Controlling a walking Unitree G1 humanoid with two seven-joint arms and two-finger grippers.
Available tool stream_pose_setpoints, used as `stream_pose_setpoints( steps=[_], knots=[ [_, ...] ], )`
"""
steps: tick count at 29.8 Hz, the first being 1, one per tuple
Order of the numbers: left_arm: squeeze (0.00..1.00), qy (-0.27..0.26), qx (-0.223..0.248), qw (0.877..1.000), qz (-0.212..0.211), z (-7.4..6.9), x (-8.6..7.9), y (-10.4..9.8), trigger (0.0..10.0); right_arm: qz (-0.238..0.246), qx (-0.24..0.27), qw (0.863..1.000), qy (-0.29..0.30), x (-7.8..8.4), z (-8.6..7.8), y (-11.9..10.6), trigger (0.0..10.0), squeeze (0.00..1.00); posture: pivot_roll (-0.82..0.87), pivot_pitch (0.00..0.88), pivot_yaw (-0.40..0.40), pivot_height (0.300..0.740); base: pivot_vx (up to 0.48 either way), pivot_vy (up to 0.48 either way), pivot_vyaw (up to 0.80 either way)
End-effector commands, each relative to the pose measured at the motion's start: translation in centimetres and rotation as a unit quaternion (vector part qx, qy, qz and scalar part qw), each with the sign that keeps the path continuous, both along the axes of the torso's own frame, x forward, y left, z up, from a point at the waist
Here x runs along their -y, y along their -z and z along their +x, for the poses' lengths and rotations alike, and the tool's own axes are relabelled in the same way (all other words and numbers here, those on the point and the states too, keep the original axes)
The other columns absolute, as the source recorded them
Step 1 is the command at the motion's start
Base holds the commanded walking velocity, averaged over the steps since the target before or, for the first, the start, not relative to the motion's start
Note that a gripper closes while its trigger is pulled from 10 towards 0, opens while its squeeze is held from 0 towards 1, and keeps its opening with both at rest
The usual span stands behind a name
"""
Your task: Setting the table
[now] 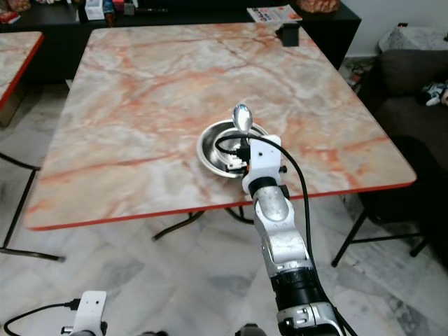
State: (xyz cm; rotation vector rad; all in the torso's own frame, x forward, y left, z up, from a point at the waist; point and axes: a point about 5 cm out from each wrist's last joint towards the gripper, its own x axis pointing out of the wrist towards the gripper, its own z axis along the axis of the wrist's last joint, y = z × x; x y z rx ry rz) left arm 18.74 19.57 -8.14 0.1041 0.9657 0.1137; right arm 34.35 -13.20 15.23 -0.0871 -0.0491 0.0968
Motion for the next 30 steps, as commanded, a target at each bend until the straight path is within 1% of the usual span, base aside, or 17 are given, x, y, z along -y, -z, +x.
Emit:
stream_pose_setpoints(
  steps=[1, 6, 17, 22, 28, 29, 30],
  knots=[
    [0.0, -0.006, -0.011, 1.0, 0.015, -0.65, -1.18, 0.13, 10.0, 0.008, 0.011, 1.0, -0.011, -0.82, 0.01, -0.6, 10.0, 0.0, -0.07, 0.171, -0.035, 0.74, 0.259, -0.401, 0.0],
    [0.0, -0.007, -0.009, 1.0, 0.011, -0.61, -1.11, 0.13, 10.0, 0.008, 0.011, 1.0, -0.009, -0.71, -0.06, -0.62, 10.0, 0.0, -0.07, 0.168, -0.035, 0.74, 0.27, -0.385, 0.0],
    [0.0, -0.015, -0.005, 1.0, 0.007, -0.53, -1.22, 0.06, 10.0, 0.006, 0.008, 1.0, -0.008, -0.59, -0.01, -0.49, 10.0, 0.0, -0.07, 0.166, -0.031, 0.74, 0.0, 0.0, 0.0],
    [0.0, -0.017, 0.0, 1.0, 0.01, -0.33, -1.52, -0.1, 10.0, 0.008, 0.003, 1.0, -0.017, -1.03, -0.12, -0.18, 10.0, 0.0, -0.07, 0.165, -0.028, 0.74, 0.0, 0.0, 0.0],
    [0.0, -0.02, 0.001, 1.0, 0.011, -0.31, -1.66, -0.14, 10.0, -0.002, 0.005, 1.0, -0.014, -0.84, -0.09, -0.22, 10.0, 0.0, -0.07, 0.163, -0.026, 0.74, 0.0, 0.0, 0.0],
    [0.0, -0.02, 0.002, 1.0, 0.012, -0.26, -1.68, -0.16, 10.0, -0.01, 0.001, 1.0, -0.016, -0.8, -0.09, -0.12, 10.0, 0.0, -0.07, 0.162, -0.026, 0.74, 0.0, 0.0, 0.52],
    [0.0, -0.02, 0.002, 1.0, 0.013, -0.24, -1.69, -0.17, 10.0, -0.008, 0.001, 1.0, -0.016, -0.81, -0.08, -0.1, 10.0, 0.0, -0.07, 0.16, -0.025, 0.74, 0.0, 0.0, 0.57]
  ],
)
